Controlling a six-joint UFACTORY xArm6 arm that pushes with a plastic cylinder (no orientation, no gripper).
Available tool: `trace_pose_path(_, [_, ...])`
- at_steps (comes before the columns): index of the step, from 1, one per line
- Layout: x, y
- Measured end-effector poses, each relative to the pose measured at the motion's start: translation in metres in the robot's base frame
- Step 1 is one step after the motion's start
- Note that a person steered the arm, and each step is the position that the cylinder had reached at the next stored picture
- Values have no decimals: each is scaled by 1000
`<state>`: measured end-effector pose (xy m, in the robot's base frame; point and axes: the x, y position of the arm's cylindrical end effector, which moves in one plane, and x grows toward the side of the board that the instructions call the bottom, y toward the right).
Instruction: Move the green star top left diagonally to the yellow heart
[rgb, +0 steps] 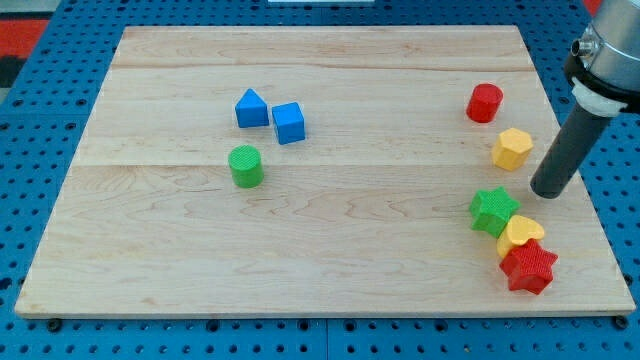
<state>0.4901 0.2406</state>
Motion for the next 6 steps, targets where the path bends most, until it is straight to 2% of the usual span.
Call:
trace_pose_path(3, [33, -27])
trace_pose_path(5, [4, -116])
trace_pose_path(6, [14, -98])
